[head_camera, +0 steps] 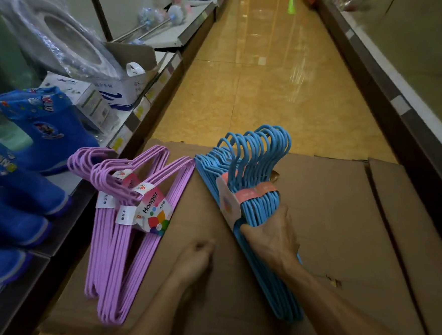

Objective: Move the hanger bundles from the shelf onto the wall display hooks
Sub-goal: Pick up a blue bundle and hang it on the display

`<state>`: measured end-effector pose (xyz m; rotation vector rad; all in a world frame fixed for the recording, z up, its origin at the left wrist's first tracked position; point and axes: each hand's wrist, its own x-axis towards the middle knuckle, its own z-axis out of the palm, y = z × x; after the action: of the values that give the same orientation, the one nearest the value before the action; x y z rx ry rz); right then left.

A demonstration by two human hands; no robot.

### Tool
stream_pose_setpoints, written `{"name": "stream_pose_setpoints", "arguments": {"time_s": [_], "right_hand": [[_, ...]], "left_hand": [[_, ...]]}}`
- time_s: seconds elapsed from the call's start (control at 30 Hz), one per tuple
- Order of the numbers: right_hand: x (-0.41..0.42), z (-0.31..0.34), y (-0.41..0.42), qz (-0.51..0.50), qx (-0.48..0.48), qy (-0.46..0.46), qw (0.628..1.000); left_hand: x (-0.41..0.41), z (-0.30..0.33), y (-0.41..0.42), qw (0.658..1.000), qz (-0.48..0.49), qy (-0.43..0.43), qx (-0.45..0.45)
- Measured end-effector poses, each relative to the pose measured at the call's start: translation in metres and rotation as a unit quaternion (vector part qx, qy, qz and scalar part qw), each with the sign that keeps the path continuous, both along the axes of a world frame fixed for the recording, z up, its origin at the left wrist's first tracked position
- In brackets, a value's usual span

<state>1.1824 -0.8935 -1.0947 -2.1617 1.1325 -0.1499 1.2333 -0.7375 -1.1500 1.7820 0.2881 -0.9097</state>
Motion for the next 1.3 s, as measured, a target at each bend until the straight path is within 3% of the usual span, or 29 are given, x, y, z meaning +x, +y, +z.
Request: {"name": "stream_pose_setpoints", "arguments": {"time_s": [0.3,0.47,0.77,1.0,1.3], "right_hand": [[-0.028,0.025,-0.033,0.009,-0.027,-0.024,0.999],[-0.048,0.039,-0.04,0.031,0.056,-0.077,0.995],[-0.063,0.05,-0.06,0.149,0.18,-0.144,0.962],[-0.055,0.064,-0.059,0.198,0.163,-0.142,0.956],[-0.031,0.146,-0.05,0.244,0.137,-0.212,0.937]], "left_hand": [[0.005,0.024,-0.054,0.982,0.089,0.063,-0.154],[-0.002,0.04,-0.068,0.968,0.099,0.071,-0.218],[0.046,0.076,-0.053,0.865,0.176,0.059,-0.466],[0.06,0.112,-0.035,0.83,0.237,0.074,-0.499],[0.066,0.207,-0.014,0.824,0.273,0.031,-0.495]]}}
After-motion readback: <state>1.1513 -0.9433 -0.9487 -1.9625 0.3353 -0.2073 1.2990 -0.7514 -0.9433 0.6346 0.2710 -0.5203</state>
